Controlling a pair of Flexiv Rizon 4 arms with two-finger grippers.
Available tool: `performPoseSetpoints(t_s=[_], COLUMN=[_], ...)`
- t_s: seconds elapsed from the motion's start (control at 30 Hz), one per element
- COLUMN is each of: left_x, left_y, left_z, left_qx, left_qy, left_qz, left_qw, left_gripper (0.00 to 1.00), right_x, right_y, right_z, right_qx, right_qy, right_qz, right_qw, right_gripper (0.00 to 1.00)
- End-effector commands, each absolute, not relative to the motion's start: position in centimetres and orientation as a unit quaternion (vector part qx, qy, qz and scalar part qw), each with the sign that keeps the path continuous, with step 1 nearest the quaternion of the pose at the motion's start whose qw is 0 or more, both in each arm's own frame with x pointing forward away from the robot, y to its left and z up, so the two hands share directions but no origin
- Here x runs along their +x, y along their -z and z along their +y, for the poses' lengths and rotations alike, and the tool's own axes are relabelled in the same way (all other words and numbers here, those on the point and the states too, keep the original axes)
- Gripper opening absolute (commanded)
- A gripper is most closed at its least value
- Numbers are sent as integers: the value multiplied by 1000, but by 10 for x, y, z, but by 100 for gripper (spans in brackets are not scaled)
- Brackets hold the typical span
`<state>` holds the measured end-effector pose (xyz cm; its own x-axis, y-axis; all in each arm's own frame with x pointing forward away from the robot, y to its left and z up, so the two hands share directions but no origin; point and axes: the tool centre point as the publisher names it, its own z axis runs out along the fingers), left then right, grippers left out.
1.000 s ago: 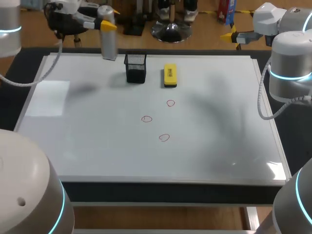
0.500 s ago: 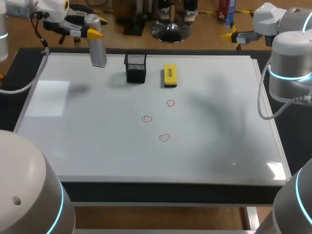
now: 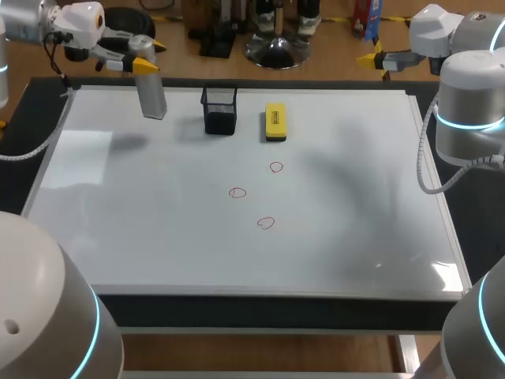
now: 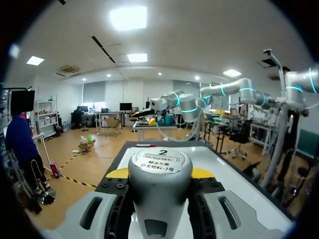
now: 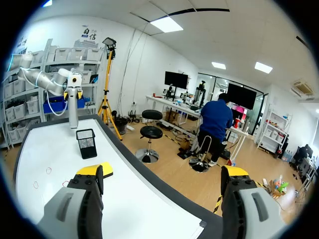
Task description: Pick up the inspection probe, press it on each red-marked spot on the whiteboard one by one, put down the probe, pick up the eraser, and wipe off all the red marks.
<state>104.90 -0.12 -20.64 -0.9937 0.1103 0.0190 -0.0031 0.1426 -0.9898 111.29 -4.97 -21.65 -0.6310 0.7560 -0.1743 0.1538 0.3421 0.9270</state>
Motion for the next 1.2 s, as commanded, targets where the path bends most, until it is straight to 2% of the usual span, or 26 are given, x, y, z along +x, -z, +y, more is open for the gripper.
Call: performPoseSetpoints(t_s=[0.03,0.6,0.93,1.2], left_x=[1050,1050,1050,1050], left_y=[210,210,210,210], left_z=[2,2,2,2], left_qx=[-34,-34,-34,-34], left_qy=[-658,-658,-658,-658], left_qz=[-751,-751,-751,-751], left_qw=[43,43,43,43], left_gripper=[0,0,0,0], right_x=[1113,1113,1105,1091], right_y=[217,217,235,244], right_z=[-50,-50,-30,-12], right_qx=[299,299,178,15], right_qy=[-489,-489,-391,-251], right_qz=[759,759,865,941], right_qw=[307,307,260,226], right_gripper=[100,100,100,100])
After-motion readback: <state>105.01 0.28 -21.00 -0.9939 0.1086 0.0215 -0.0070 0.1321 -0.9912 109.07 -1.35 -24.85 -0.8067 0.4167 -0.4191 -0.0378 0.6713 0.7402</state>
